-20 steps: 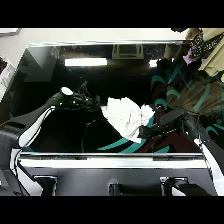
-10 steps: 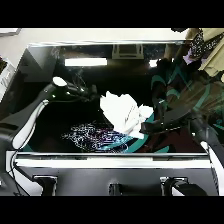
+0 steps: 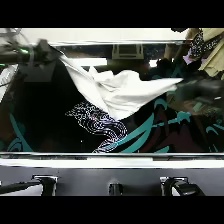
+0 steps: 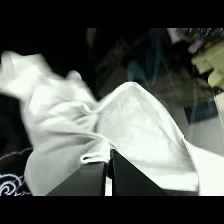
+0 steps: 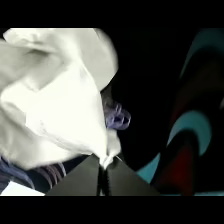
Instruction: Fold the clothes and pants, and hang the long-sleeved shirts on hangers.
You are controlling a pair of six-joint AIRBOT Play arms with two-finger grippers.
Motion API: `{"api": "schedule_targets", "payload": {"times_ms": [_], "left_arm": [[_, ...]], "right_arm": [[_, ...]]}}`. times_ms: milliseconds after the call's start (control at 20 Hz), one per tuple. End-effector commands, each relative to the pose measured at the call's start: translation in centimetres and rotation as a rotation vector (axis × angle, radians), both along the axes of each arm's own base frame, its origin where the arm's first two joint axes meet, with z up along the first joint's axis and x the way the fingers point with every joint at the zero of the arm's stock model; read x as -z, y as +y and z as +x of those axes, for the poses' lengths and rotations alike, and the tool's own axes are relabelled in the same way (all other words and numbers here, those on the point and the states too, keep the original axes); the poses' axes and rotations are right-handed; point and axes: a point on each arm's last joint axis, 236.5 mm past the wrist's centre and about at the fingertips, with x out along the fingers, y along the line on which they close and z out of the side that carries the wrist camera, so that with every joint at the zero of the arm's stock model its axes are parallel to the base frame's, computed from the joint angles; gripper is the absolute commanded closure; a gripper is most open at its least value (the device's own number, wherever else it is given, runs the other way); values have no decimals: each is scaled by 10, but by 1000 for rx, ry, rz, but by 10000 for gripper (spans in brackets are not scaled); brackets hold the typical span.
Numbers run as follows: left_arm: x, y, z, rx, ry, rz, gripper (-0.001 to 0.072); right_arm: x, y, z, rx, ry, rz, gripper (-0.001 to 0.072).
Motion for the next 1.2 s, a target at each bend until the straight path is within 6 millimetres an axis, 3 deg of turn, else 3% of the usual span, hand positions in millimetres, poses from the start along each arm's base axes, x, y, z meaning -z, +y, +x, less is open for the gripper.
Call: {"api": "schedule_targets", "payload": {"times_ms": [0, 200, 350, 450, 550, 650, 700, 800, 900, 1050, 1150], "left_arm": [[-82, 20, -49, -62, -169, 2, 690], [-151, 23, -118, -82, -340, 5, 690], [-181, 53, -159, -238, -392, 27, 690], [-194, 86, -181, -393, -422, 53, 690], [-205, 119, -198, -545, -447, 69, 690], [-208, 138, -204, -624, -457, 88, 690], [-205, 141, -199, -632, -449, 99, 690], [-188, 140, -177, -624, -391, 118, 690], [-148, 140, -138, -604, -275, 168, 689], [-49, 141, -70, -560, -29, 260, 690], [27, 142, -31, -537, 143, 308, 690]], "right_arm": [[-95, -7, -29, 22, -237, 29, 680], [-175, -7, -80, 14, -434, 81, 680], [-231, -32, -119, 109, -589, 114, 680], [-262, -49, -137, 178, -685, 136, 680], [-287, -57, -145, 214, -772, 193, 680], [-293, -58, -131, 236, -777, 265, 680], [-285, -57, -113, 242, -737, 278, 680], [-253, -51, -59, 256, -603, 276, 680], [-197, -42, 11, 273, -412, 260, 679], [-73, -19, 116, 282, -63, 243, 678], [26, 6, 164, 266, 188, 275, 678]]}}
